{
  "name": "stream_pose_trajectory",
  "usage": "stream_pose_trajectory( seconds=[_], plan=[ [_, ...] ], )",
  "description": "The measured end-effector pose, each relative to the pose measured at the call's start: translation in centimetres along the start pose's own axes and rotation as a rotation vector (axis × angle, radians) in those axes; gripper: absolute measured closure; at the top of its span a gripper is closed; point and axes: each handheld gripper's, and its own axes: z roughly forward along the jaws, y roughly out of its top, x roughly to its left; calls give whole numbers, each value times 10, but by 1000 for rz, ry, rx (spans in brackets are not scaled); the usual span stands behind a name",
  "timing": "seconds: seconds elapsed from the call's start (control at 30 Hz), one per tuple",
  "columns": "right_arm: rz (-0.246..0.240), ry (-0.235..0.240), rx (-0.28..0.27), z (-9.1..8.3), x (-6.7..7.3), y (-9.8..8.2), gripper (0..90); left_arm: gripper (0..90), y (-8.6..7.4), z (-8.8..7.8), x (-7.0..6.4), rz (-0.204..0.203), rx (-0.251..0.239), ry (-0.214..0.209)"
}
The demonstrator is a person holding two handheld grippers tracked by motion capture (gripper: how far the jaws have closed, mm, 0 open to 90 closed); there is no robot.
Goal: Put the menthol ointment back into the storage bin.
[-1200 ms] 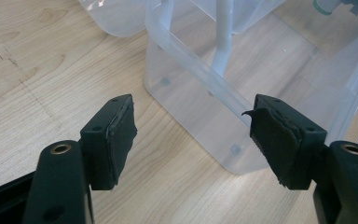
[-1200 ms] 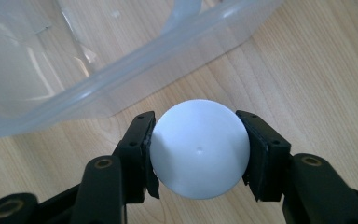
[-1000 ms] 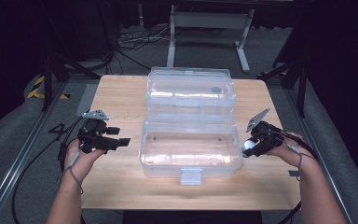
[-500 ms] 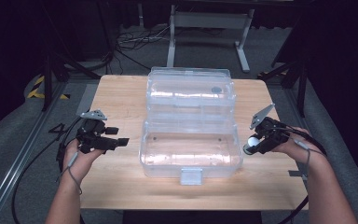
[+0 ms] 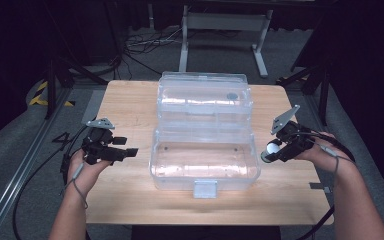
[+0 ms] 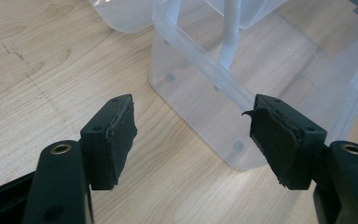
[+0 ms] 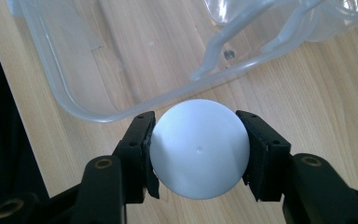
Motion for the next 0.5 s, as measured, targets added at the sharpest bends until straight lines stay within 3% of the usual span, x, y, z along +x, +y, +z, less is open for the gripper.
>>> stream_pose_trajectory(
  seconds=[0.5],
  plan=[
    [-65,25,-27,-14,15,16,504,315,0,0,0,7,1,-1]
  ],
)
